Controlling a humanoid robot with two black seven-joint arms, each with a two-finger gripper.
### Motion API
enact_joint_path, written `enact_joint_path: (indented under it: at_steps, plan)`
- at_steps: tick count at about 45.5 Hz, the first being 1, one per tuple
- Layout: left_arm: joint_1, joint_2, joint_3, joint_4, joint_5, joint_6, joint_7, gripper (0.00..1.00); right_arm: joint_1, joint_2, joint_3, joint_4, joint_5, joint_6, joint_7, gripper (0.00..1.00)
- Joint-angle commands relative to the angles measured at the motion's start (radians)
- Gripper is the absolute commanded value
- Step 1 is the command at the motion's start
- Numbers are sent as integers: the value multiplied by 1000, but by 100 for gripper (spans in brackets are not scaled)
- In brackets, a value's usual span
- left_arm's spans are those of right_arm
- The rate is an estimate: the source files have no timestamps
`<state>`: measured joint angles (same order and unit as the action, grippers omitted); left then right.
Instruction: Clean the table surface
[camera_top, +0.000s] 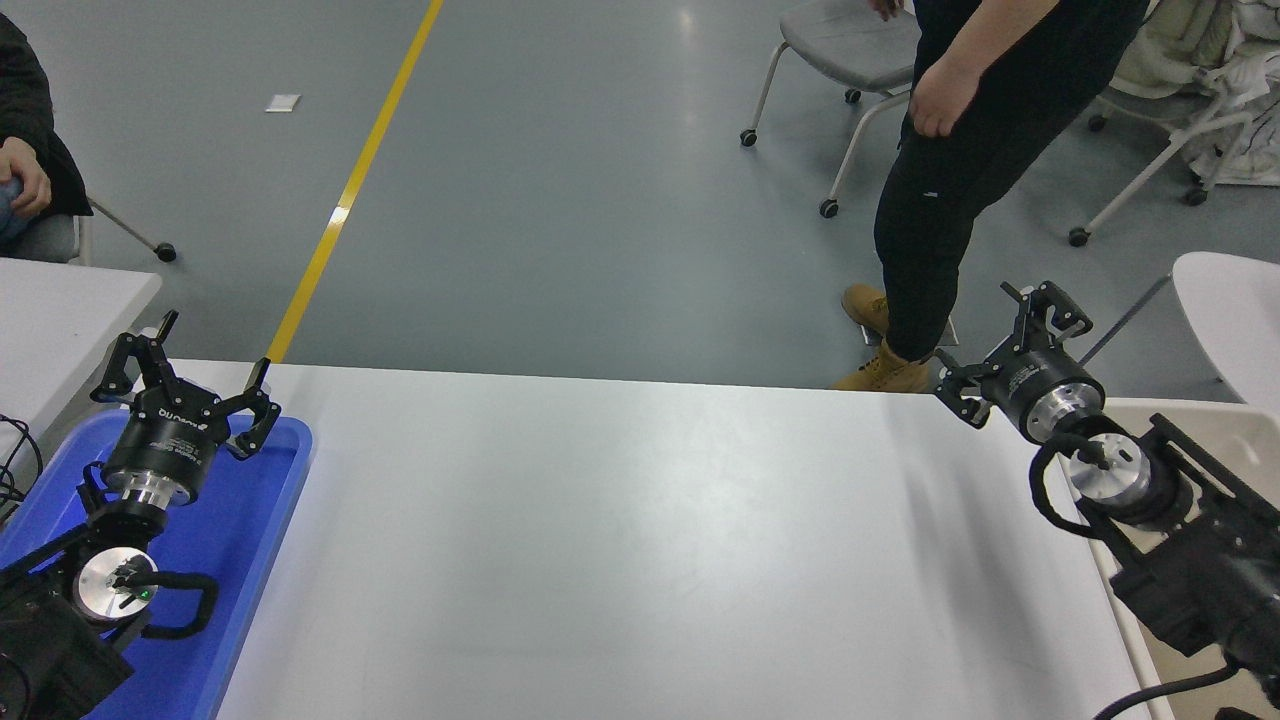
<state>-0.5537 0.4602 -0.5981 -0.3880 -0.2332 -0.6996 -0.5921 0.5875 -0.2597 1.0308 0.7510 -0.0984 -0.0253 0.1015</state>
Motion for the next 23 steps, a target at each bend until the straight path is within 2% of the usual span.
enact_joint_path:
  at_steps: [1, 15, 23]
  plan:
    - [0, 0, 0, 0, 0, 2, 0, 100, -37, 85, 32, -13, 2, -2, 98, 100]
    - [0, 0, 0, 0, 0, 0, 0, 100, -71, 80, -31, -12, -24, 13, 145, 100]
    - [0, 0, 0, 0, 0, 2, 0, 100, -72, 79, -86, -6, -122, 12, 173, 100]
